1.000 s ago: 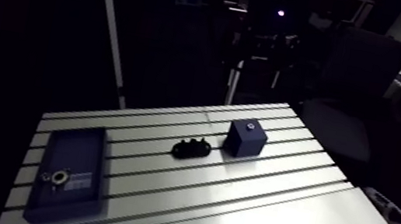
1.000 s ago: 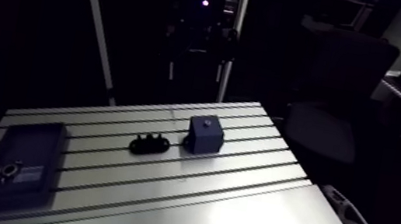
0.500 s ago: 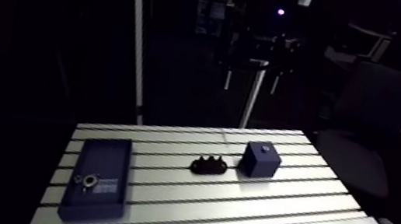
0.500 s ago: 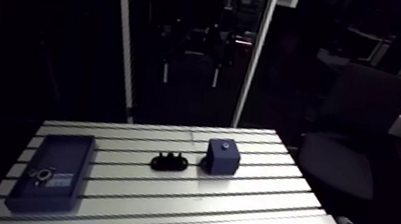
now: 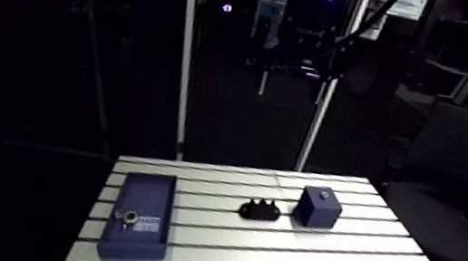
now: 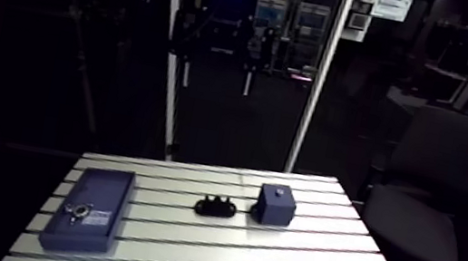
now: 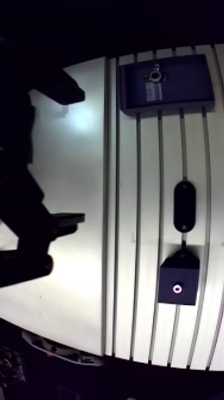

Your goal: Pick up the M10 bolt and insert it into the hole until fully seated.

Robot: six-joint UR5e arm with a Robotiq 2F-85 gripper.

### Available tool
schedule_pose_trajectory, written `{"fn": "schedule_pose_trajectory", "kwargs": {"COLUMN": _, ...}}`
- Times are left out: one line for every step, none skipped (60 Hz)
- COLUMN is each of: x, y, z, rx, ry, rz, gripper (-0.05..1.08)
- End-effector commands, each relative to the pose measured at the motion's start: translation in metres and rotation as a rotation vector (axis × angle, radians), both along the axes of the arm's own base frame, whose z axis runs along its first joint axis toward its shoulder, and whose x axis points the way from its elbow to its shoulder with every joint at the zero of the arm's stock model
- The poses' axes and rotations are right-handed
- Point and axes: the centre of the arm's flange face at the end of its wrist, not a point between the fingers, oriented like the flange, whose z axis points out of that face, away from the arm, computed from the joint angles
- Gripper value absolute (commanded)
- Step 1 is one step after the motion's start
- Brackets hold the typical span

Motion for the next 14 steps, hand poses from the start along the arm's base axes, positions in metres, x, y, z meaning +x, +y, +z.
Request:
{"fn": "schedule_pose_trajectory", "kwargs": {"x": 0.0016, "y": -0.0044, "z": 0.0011, "rx": -0.001, "ry": -0.005, "rz": 0.008, "gripper": 0.0}}
{"fn": "schedule_pose_trajectory", "kwargs": {"x": 0.0016, "y": -0.0044, "z": 0.0011, "rx": -0.001, "ry": -0.005, "rz": 0.008, "gripper": 0.0}}
{"fn": "schedule_pose_trajectory", "kwargs": {"x": 0.0017, "y": -0.0043, "z": 0.001, "rx": 0.0, "ry": -0.005, "rz": 0.008, "gripper": 0.0}}
{"fn": "schedule_pose_trajectory", "kwargs": {"x": 0.0017, "y": -0.0043, "z": 0.001, "rx": 0.0, "ry": -0.005, "rz": 0.008, "gripper": 0.0}}
{"fn": "schedule_pose_trajectory", "kwargs": {"x": 0.0017, "y": -0.0043, "z": 0.0009, "rx": 0.0, "ry": -0.005, "rz": 0.008, "gripper": 0.0}}
{"fn": "schedule_pose_trajectory", "kwargs": {"x": 0.0016, "y": -0.0049, "z": 0.0016, "rx": 0.001, "ry": -0.004, "rz": 0.009, "gripper": 0.0}}
{"fn": "schedule_pose_trajectory", "kwargs": {"x": 0.0016, "y": -0.0049, "z": 0.0016, "rx": 0.001, "ry": -0.004, "rz": 0.009, "gripper": 0.0}}
{"fn": "schedule_pose_trajectory", "kwargs": {"x": 0.0017, "y": -0.0047, "z": 0.0017, "rx": 0.004, "ry": -0.004, "rz": 0.01, "gripper": 0.0}}
{"fn": "schedule_pose_trajectory", "kwargs": {"x": 0.0017, "y": -0.0047, "z": 0.0017, "rx": 0.004, "ry": -0.004, "rz": 0.01, "gripper": 0.0}}
{"fn": "schedule_pose_trajectory", "kwargs": {"x": 0.0018, "y": -0.0044, "z": 0.001, "rx": 0.007, "ry": -0.006, "rz": 0.01, "gripper": 0.0}}
{"fn": "schedule_pose_trajectory", "kwargs": {"x": 0.0018, "y": -0.0044, "z": 0.001, "rx": 0.007, "ry": -0.006, "rz": 0.01, "gripper": 0.0}}
{"fn": "schedule_pose_trajectory", "kwargs": {"x": 0.0019, "y": -0.0043, "z": 0.0009, "rx": 0.008, "ry": -0.006, "rz": 0.01, "gripper": 0.0}}
{"fn": "schedule_pose_trajectory", "kwargs": {"x": 0.0019, "y": -0.0043, "z": 0.0009, "rx": 0.008, "ry": -0.006, "rz": 0.01, "gripper": 0.0}}
{"fn": "schedule_pose_trajectory", "kwargs": {"x": 0.0019, "y": -0.0041, "z": 0.0009, "rx": 0.01, "ry": -0.007, "rz": 0.01, "gripper": 0.0}}
